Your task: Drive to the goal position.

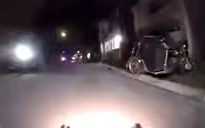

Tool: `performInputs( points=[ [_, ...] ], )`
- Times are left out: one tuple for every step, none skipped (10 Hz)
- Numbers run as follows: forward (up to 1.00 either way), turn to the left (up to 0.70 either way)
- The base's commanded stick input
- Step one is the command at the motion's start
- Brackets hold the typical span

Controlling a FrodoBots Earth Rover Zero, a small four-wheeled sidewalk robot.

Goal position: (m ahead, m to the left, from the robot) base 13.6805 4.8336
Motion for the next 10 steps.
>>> performInputs(
  points=[
    [0.85,0.0],
    [0.85,0.0],
    [0.85,0.0],
    [0.85,0.0],
    [0.85,0.0],
    [0.85,0.0],
    [0.85,0.0],
    [0.85,0.0],
    [0.85,0.0],
    [0.85,-0.02]
  ],
)
